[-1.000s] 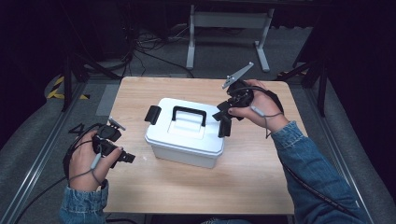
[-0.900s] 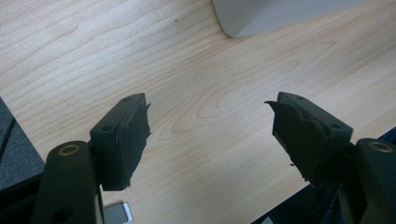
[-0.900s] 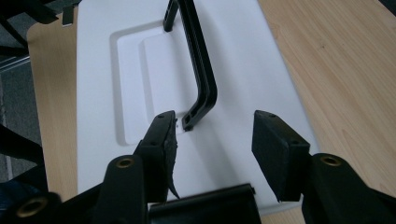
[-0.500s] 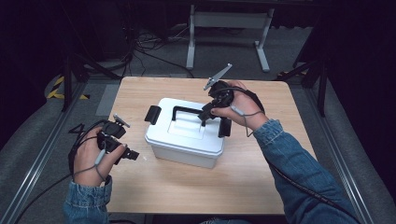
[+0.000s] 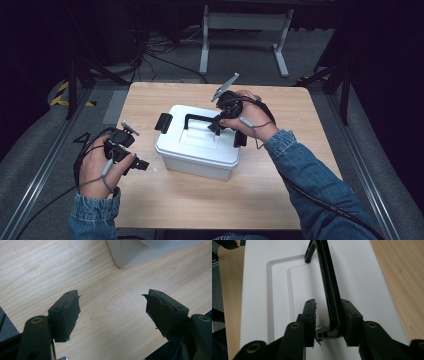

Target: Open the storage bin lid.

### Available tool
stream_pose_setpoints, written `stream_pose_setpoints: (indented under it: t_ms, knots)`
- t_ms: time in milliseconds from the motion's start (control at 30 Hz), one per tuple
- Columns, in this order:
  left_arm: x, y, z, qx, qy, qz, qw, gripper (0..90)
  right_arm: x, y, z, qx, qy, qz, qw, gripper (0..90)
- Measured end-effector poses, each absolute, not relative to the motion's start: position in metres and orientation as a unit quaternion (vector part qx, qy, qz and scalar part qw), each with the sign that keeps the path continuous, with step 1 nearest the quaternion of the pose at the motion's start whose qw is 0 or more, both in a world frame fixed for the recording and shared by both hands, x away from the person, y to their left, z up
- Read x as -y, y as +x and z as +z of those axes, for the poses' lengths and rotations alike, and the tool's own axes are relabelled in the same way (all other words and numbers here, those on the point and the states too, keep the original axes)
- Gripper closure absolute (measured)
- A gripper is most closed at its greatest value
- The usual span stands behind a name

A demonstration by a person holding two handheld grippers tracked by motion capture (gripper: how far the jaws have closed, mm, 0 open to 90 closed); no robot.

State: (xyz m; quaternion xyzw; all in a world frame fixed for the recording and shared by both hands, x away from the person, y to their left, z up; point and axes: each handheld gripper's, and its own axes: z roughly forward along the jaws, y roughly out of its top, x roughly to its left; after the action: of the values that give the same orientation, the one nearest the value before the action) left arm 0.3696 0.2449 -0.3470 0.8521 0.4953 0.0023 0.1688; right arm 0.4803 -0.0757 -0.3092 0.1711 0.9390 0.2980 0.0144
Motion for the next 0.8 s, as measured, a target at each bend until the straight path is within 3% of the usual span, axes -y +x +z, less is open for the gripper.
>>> stream_pose_setpoints:
  t_ms: [200, 800]
  knots:
    - [-0.245, 0.369, -0.347, -0.495, 0.852, 0.003, 0.170, 27.9, 0.074, 0.479, -0.310, -0.941, 0.157, 0.299, 0.005, 82.3]
    - [-0.247, 0.369, -0.347, -0.496, 0.852, 0.004, 0.170, 28.0, 0.069, 0.474, -0.299, -0.944, 0.122, 0.306, 0.017, 84.5]
